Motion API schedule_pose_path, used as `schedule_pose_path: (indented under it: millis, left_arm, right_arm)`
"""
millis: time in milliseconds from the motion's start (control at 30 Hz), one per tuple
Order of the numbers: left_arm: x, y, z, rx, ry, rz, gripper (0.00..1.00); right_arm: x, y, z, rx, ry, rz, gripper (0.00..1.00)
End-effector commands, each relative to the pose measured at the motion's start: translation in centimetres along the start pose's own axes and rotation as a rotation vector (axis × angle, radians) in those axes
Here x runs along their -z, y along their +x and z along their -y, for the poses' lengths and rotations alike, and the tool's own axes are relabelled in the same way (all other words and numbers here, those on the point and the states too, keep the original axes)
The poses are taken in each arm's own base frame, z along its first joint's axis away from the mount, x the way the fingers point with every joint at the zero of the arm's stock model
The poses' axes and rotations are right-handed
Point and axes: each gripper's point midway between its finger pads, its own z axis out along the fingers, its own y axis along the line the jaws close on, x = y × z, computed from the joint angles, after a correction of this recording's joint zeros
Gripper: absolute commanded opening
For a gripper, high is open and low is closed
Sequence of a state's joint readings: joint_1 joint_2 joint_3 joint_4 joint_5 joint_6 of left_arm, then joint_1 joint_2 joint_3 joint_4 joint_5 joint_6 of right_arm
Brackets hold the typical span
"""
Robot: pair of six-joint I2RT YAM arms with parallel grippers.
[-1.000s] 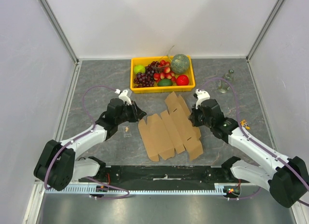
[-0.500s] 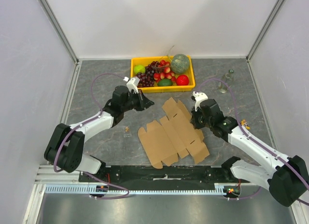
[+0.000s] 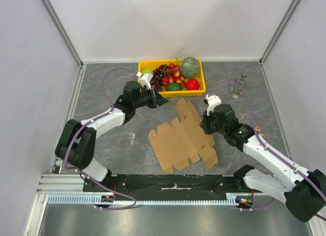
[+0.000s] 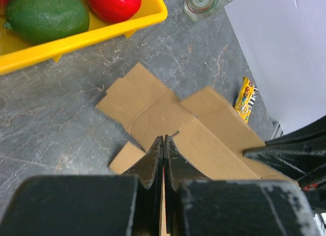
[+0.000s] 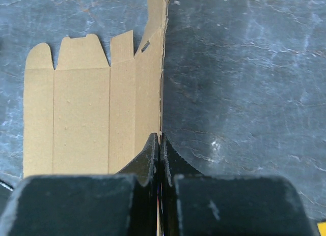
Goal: Fold the paper box
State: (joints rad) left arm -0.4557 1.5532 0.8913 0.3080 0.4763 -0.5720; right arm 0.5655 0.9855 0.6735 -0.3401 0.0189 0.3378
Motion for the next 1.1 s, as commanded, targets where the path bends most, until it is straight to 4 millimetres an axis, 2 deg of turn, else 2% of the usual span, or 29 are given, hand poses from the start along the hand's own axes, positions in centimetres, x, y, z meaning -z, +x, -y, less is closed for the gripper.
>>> schedule_pose_path:
  millis: [0,333,733,867,1067]
  left_arm:
    - [-1.4,-2.3,1.6,-0.035,0.075,0.014,0.02]
    - [-3.4,-3.0,1.0,-0.004,0.072,0.005,0.02]
    - [-5.6,-3.6,1.2,0.030,0.116,-0.019,0.02]
    - [-6.6,-3.2,2.1,0.031,0.148,-0.045,0.02]
    - [-7.5,-1.4,3.1,0.022,0.167,-0.094,0.02]
  right_arm:
    - [-0.3,-0.5,-2.7,0.029,-0.160,0.019,0.00]
    - [0.1,-0.9,-4.5,0.018,-0.257,0.033,0.00]
    - [1.4,-2.4,-3.9,0.051,-0.232,0.145,0.00]
    - [1.4,-2.3,-4.1,0.058,-0.243,0.135,0.00]
    - [1.2,-2.4,-4.2,0.059,-0.246,0.124,0.00]
